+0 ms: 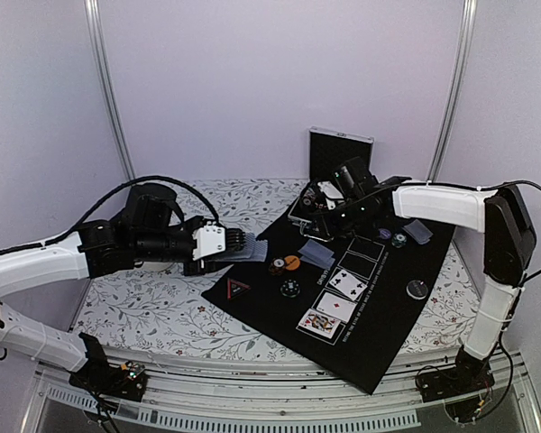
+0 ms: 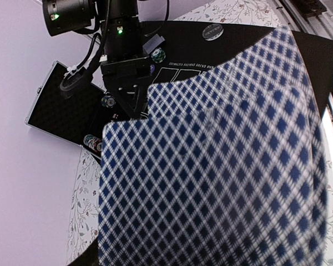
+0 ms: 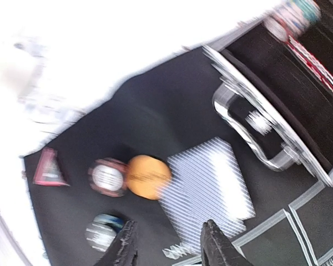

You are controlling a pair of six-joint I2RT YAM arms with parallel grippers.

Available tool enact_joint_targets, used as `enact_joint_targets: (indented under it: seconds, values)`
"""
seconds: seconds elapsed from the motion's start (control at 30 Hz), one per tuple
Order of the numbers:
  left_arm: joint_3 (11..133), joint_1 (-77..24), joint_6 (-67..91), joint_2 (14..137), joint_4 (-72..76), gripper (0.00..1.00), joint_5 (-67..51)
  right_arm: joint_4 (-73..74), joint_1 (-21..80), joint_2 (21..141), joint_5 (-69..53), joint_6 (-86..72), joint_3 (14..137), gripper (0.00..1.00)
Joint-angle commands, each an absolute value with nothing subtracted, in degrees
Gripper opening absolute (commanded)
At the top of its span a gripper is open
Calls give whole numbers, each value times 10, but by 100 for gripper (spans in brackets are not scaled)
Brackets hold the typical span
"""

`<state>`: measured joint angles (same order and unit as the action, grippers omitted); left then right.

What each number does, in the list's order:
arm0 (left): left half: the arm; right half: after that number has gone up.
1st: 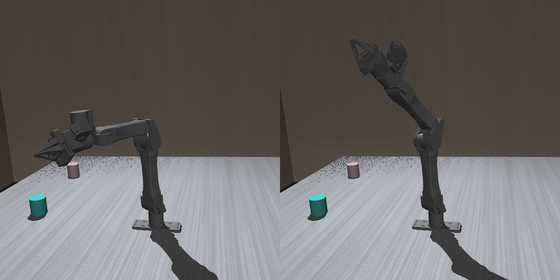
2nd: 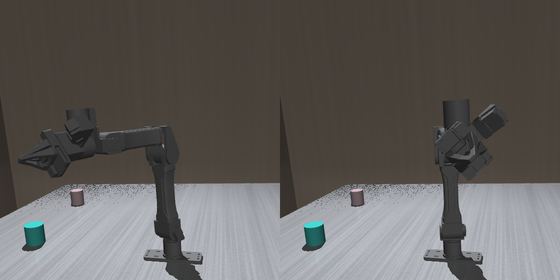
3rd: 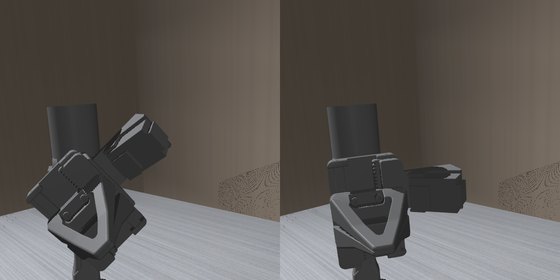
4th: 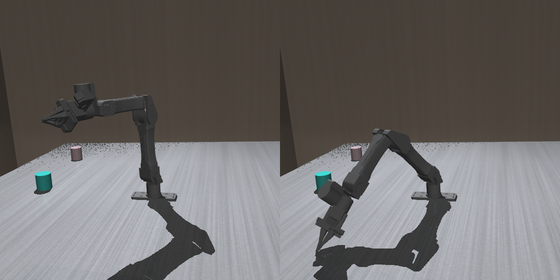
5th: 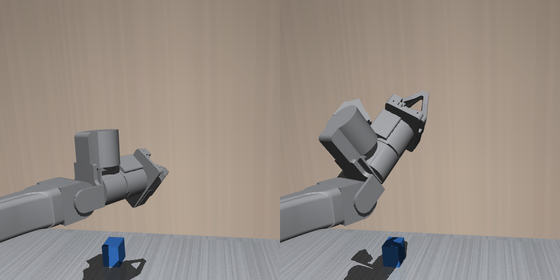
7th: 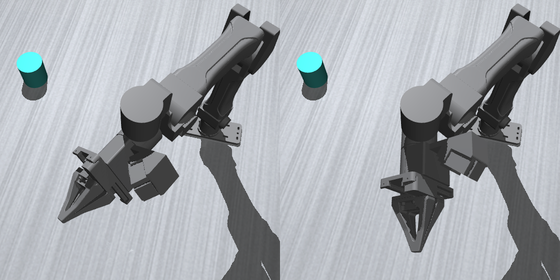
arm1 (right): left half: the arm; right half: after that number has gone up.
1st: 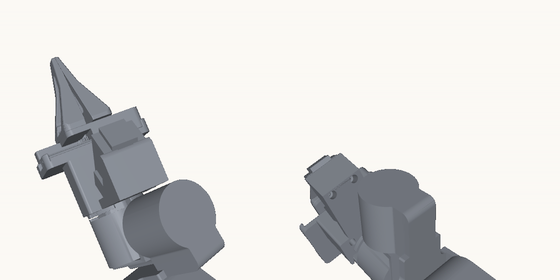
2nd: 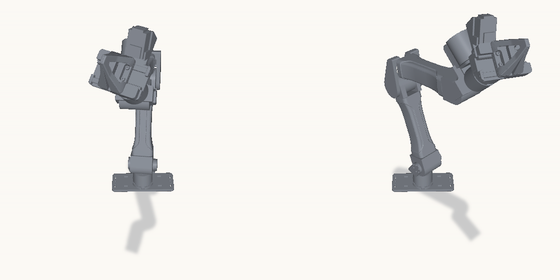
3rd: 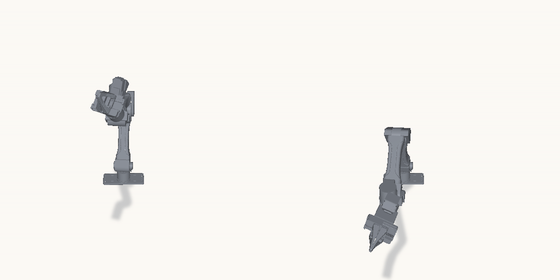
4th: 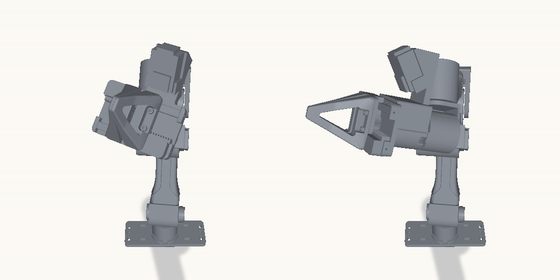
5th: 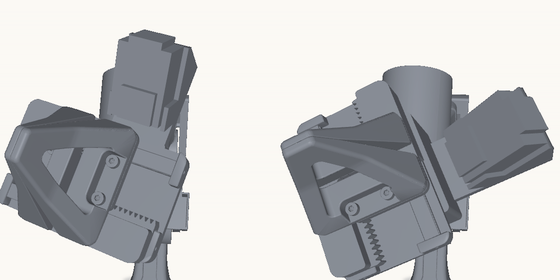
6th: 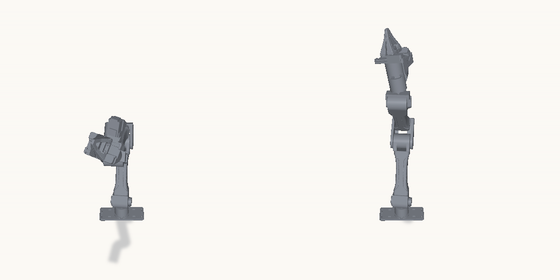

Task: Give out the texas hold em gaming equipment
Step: Adjust the poker card in the community card area, then move the all-in button to the small blind area.

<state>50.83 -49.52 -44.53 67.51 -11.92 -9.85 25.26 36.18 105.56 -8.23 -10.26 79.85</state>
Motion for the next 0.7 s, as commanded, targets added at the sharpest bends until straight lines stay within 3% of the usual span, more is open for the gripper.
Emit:
enact_joint_targets:
  seconds: [0.0, 0.67]
  values:
    - [519, -501, -450, 651, -136, 48, -95, 232, 406, 1090, -126, -91, 855, 43]
    - [588, -505, -391, 579, -299, 49, -114, 347, 548, 1393, -118, -50, 1186, 71]
